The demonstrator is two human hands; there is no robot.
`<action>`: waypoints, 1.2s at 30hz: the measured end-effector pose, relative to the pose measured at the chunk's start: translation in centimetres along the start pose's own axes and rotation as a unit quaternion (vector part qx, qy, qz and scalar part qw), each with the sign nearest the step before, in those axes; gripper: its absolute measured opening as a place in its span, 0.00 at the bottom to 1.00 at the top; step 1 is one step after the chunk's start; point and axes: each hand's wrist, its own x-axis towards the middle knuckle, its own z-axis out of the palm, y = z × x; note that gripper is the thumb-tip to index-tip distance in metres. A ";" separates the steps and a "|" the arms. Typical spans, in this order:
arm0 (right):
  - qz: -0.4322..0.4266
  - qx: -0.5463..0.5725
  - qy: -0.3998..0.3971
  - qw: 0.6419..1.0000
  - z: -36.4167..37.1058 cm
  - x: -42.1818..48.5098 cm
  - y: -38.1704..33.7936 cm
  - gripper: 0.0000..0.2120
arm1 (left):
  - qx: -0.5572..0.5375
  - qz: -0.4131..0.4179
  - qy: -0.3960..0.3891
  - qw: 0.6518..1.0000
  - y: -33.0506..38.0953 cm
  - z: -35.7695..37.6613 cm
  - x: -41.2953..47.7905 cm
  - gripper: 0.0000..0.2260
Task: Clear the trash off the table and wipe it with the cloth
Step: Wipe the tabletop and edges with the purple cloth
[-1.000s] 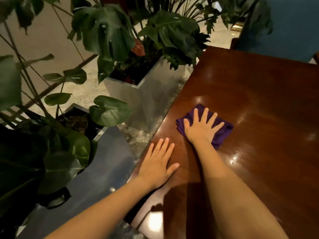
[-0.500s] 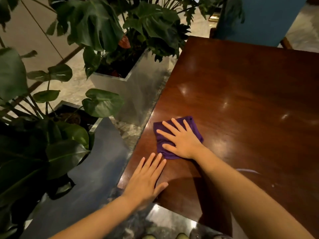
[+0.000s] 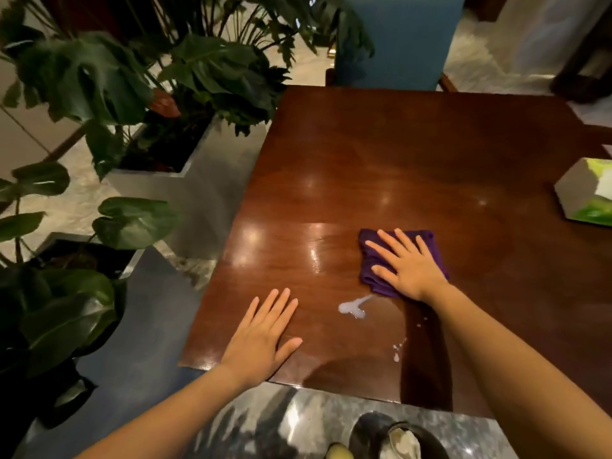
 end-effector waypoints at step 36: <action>0.175 0.055 0.083 0.979 4.0 -5.4 -17.0 0.29 | -0.091 -0.009 0.024 0.995 -1.1 2.1 0.5 0.40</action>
